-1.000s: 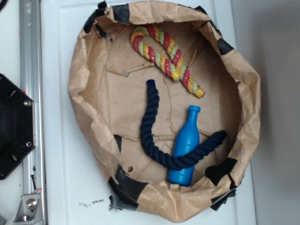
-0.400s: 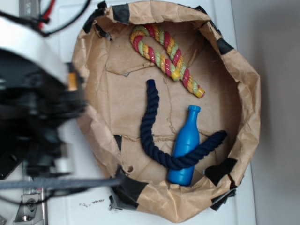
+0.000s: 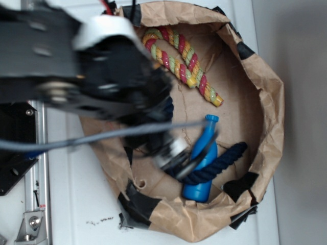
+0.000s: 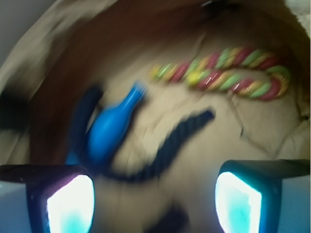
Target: Grab the blue bottle.
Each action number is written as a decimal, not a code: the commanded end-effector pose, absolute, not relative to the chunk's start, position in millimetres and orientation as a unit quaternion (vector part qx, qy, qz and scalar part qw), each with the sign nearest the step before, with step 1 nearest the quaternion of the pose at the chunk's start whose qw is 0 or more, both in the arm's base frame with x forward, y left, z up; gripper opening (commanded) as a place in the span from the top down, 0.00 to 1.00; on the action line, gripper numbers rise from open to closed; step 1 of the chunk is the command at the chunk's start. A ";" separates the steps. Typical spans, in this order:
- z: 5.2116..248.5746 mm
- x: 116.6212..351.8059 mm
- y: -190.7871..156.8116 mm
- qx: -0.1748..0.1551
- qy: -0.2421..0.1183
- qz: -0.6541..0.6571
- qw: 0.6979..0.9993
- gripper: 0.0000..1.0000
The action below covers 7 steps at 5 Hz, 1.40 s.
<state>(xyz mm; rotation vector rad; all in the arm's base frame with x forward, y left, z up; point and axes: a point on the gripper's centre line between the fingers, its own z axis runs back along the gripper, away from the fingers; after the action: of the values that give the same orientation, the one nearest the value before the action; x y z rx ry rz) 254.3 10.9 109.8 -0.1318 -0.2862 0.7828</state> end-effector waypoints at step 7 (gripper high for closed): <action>49.7 316.5 -60.5 -0.028 -0.047 0.303 0.952 0.00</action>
<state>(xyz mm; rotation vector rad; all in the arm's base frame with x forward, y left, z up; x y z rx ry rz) 307.3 -59.4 31.1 -0.0136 -0.0336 0.6496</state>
